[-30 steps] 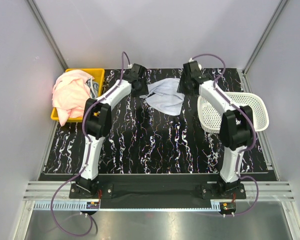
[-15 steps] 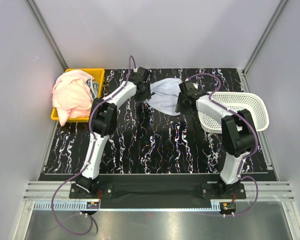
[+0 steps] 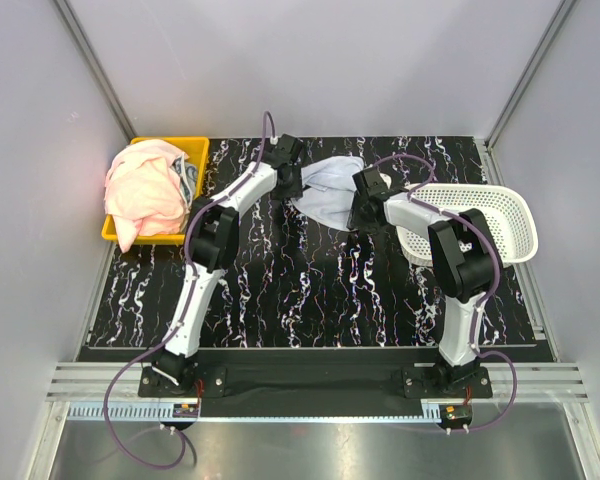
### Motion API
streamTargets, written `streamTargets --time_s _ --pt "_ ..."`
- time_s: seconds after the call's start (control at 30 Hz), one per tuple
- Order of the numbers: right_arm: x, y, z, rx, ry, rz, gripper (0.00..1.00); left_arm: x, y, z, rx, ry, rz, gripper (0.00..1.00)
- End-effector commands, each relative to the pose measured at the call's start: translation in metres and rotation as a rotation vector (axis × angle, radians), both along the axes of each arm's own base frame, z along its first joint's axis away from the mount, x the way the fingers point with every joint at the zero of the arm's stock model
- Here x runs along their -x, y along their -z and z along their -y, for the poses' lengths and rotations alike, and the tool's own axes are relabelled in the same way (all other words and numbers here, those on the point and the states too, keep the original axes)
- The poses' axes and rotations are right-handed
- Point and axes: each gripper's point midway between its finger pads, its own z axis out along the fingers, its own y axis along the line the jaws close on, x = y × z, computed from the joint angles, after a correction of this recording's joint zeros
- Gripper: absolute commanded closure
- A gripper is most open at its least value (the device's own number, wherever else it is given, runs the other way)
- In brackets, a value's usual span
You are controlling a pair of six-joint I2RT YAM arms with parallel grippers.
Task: Fold and stack the towels
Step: Flatten out the crumpled towel
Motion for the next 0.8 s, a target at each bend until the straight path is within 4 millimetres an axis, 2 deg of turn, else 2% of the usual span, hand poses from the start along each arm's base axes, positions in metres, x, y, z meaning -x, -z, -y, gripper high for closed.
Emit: streamTargets --time_s 0.0,0.07,0.13,0.2,0.33,0.37,0.53,0.7,0.73,0.77 --pt "-0.013 -0.003 -0.003 -0.003 0.028 0.043 0.51 -0.008 -0.008 0.004 -0.011 0.006 0.036 0.55" --pt "-0.012 0.001 -0.003 0.002 0.029 0.039 0.53 -0.008 -0.007 0.005 -0.009 0.007 0.034 0.57" --pt "-0.012 0.002 -0.002 0.007 0.03 0.037 0.54 -0.008 -0.008 0.006 -0.006 0.004 0.038 0.64" --pt "-0.011 0.003 -0.001 0.011 0.032 0.038 0.6 -0.008 -0.007 0.006 -0.003 0.0 0.038 0.7" --pt "-0.009 0.002 0.0 0.008 0.029 0.039 0.71 -0.004 -0.008 0.005 0.005 -0.018 0.034 0.93" --pt "-0.008 0.004 0.001 0.013 0.027 0.036 0.73 -0.002 -0.008 0.004 0.009 -0.021 0.034 0.95" --pt "-0.008 0.005 0.0 0.011 0.02 0.034 0.87 0.006 -0.016 0.003 0.046 -0.047 0.056 1.0" --pt "0.0 0.004 0.002 0.008 0.013 0.032 0.98 0.031 -0.026 -0.007 0.065 -0.086 0.075 1.0" --pt "0.001 -0.003 0.002 0.004 0.012 0.045 0.99 0.035 -0.031 -0.009 0.079 -0.103 0.082 1.0" --pt "0.005 -0.003 0.004 0.006 0.011 0.041 1.0 0.035 -0.05 -0.01 0.11 -0.114 0.13 1.0"
